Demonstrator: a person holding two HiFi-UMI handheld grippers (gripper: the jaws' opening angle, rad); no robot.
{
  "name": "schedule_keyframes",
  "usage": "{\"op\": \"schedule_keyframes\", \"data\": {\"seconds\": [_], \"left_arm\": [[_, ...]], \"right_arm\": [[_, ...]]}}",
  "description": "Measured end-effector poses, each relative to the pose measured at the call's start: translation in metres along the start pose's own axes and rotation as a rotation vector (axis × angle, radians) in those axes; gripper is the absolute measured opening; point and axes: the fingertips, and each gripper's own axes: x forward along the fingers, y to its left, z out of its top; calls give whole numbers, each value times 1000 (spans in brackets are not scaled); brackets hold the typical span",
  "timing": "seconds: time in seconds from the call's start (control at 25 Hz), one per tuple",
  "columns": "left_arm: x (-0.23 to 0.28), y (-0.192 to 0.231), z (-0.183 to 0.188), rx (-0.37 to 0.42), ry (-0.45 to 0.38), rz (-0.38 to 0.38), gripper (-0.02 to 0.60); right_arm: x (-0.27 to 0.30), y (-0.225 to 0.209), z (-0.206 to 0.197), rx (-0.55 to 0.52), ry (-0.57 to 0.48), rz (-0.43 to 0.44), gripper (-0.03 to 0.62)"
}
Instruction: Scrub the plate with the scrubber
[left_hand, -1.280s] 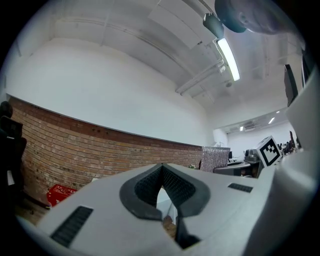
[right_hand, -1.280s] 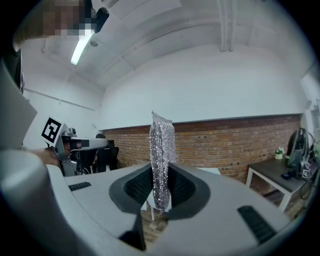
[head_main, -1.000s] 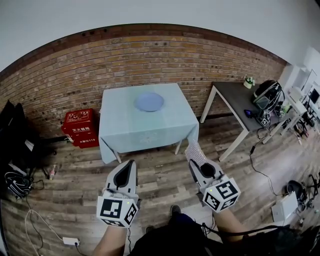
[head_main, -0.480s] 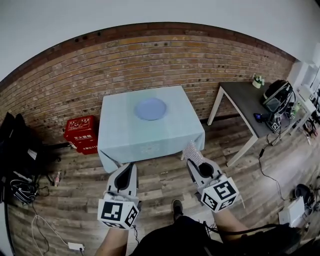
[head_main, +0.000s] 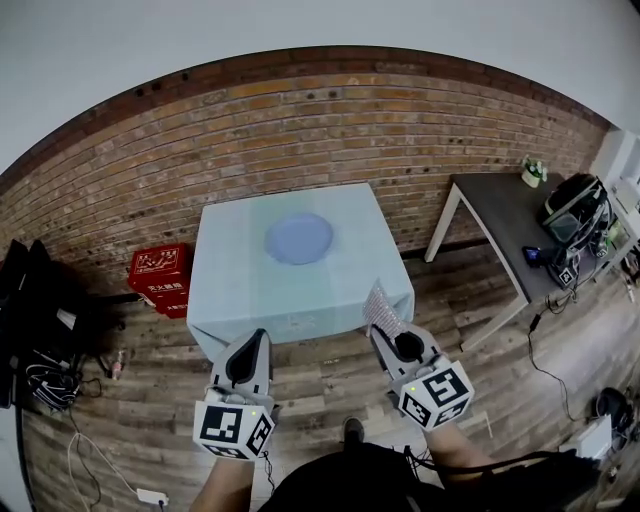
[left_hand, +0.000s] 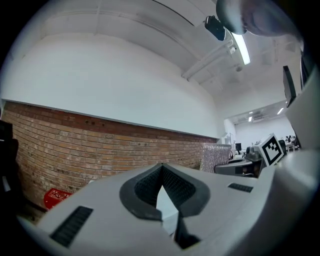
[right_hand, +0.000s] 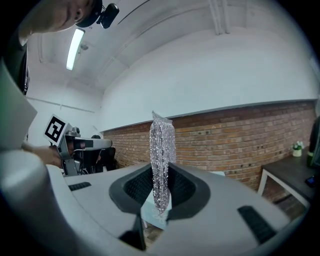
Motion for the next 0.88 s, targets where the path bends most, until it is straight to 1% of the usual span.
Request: {"op": "schedule_keyframes", "data": {"seconds": [0.16, 0.36, 0.52, 0.72, 0.88], "left_arm": [[33, 0, -3, 5, 18, 21, 9], [71, -11, -5, 14, 25, 35, 9], [92, -14, -9, 21, 49, 72, 9], [110, -7, -13, 32, 39, 96, 9], [124, 13, -19, 22, 33, 108, 9]], "right_arm": [[15, -29, -1, 23, 1, 22, 74], [27, -72, -1, 43, -8, 27, 74], [37, -97, -6, 53, -11, 46, 74], [53, -116, -9, 60, -9, 58, 74], [75, -120, -7, 52, -4, 65, 74]]}}
